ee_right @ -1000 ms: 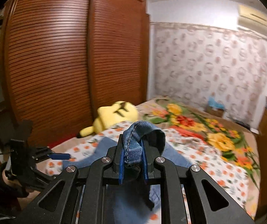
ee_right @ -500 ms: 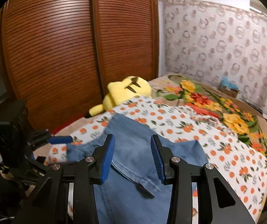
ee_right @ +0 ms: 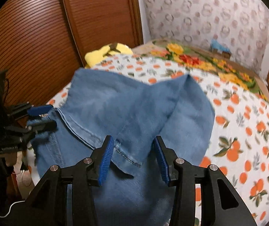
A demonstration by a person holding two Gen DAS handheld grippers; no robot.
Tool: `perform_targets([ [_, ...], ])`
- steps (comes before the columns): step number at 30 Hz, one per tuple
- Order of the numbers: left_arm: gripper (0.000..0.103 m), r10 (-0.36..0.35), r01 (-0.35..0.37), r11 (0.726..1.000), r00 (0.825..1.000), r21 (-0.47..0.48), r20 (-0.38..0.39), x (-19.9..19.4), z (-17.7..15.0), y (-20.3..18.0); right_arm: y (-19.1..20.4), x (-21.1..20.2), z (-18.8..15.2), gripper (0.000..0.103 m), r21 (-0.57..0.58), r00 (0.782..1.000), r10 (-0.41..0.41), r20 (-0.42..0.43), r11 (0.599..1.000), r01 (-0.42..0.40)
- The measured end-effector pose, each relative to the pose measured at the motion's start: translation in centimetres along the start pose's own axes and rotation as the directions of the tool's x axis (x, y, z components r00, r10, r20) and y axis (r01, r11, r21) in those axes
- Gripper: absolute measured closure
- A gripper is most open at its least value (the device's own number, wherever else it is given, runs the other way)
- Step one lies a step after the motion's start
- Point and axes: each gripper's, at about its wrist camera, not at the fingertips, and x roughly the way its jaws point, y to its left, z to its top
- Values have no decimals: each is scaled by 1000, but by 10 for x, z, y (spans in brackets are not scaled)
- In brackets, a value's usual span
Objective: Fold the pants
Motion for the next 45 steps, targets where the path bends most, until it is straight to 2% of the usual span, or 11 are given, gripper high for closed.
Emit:
perform_targets([
  [4,69,-2,2,1000,1000,20,-18,5,-2,-2,1,10,3,57,30,999,26,-31,999,-25],
  [5,72,1,0,1000,1000,25,-18,5,-2,-2,1,11,6,65,35,999,42,-30,999,-41],
  [6,83,3,-2,1000,1000,31,-14,3,-3,-3,2,10,7,95,36,998,59,-24,998,-58],
  [7,93,10,-10,999,1000,32,-6,0,-2,-4,4,7,10,99,29,996,83,-21,996,-82],
  [14,95,-31,27,999,991,39,129,-53,2,-18,23,-37,56,99,-57,986,110,128,993,-104],
  [20,96,-42,46,999,982,-16,185,-85,-7,-17,52,-57,108,99,-130,971,134,199,986,-109],
  [28,96,-15,27,995,993,-99,117,-69,-30,3,73,16,152,99,-158,978,164,125,977,-143],
  [33,96,4,3,995,998,-103,68,-53,-41,8,78,74,172,99,-107,986,163,43,982,-157],
  [37,96,6,1,994,998,-111,62,-53,-47,13,88,96,181,99,-104,986,169,9,981,-167],
  [43,96,12,-5,993,998,-118,55,-55,-51,19,93,91,183,74,-107,977,210,21,973,-207],
  [45,96,12,-6,993,999,-120,51,-55,-52,19,86,83,176,61,-128,982,184,42,976,-178],
])
